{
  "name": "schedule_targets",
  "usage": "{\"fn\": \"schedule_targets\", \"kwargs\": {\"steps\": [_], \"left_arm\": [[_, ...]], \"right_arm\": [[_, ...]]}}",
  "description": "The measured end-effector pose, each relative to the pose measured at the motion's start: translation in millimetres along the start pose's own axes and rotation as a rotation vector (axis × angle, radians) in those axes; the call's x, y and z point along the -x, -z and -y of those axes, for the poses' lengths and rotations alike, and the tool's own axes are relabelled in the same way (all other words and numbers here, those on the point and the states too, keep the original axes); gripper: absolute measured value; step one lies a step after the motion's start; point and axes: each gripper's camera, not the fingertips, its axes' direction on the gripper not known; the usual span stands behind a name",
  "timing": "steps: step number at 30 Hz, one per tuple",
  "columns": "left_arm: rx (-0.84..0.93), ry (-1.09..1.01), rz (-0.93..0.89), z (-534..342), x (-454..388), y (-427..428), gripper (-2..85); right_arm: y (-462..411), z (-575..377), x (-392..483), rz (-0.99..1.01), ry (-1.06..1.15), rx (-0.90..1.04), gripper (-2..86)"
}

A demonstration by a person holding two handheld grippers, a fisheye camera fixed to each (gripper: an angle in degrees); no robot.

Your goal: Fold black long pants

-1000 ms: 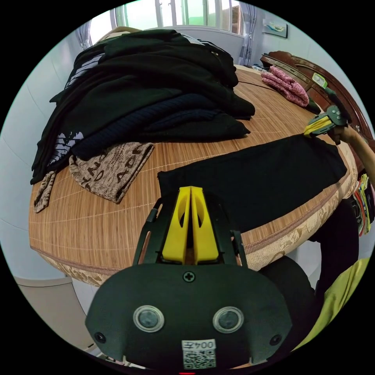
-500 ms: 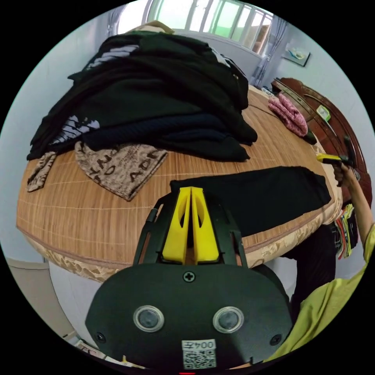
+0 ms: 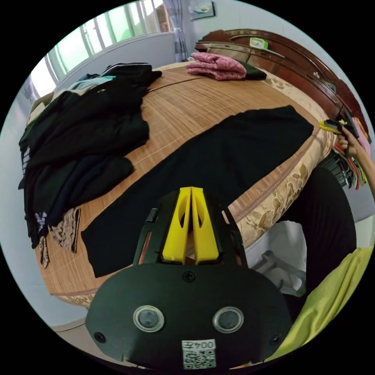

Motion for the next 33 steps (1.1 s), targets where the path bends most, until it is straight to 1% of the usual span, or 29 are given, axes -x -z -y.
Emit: {"fn": "schedule_targets", "kwargs": {"steps": [2,4,5,8,12,15,18,19,20,21,23,28,30,32,33], "left_arm": [[0.089,-0.038,-0.02,13.0,-14.3,-12.3,0.6],[0.055,-0.068,0.048,20.9,-26.6,-5.2,0.6],[0.056,-0.065,0.051,23.4,-27.6,-3.2,0.6],[0.065,-0.021,0.018,37.7,-24.6,5.9,0.6],[0.085,0.049,-0.053,58.2,-16.1,17.7,0.8],[0.096,0.014,-0.025,72.8,-23.0,28.0,0.8],[0.106,0.001,-0.011,86.3,-27.6,38.1,0.7],[0.108,0.001,-0.016,91.2,-27.7,42.1,0.7],[0.11,0.0,-0.02,93.8,-27.6,44.1,0.7],[0.116,-0.004,-0.027,99.2,-27.5,48.0,0.7],[0.125,-0.008,-0.037,107.1,-27.6,53.6,0.7],[0.113,0.003,-0.048,123.5,-31.2,73.4,0.6],[0.102,0.004,-0.047,127.8,-33.8,80.6,0.5],[0.089,0.003,-0.046,131.9,-36.9,88.1,0.5],[0.083,-0.004,-0.045,135.1,-39.1,93.5,0.6]], "right_arm": [[5.6,1.6,-51.1,0.123,-0.088,0.03,14.4],[9.3,0.6,-87.6,0.233,-0.171,0.001,14.4],[10.5,0.0,-108.8,0.285,-0.216,-0.018,14.0],[9.4,0.6,-145.4,0.299,-0.266,-0.022,13.8],[8.4,4.7,-170.1,0.318,-0.285,-0.028,13.4],[6.8,9.8,-181.8,0.286,-0.297,-0.03,10.5],[12.4,16.0,-177.4,0.186,-0.229,-0.04,5.2],[20.2,19.2,-169.9,0.12,-0.168,-0.057,4.8],[24.7,23.3,-162.9,0.005,-0.119,-0.046,4.6],[24.8,25.3,-160.8,-0.058,-0.103,-0.034,4.5],[13.9,30.9,-161.6,-0.23,-0.071,0.053,4.6],[16.8,32.0,-157.9,-0.208,-0.052,0.066,7.3],[28.2,26.0,-143.7,-0.324,-0.02,0.009,8.4],[37.5,13.6,-112.0,-0.464,0.039,-0.106,8.5],[36.8,10.8,-102.2,-0.467,0.056,-0.127,8.4]]}}
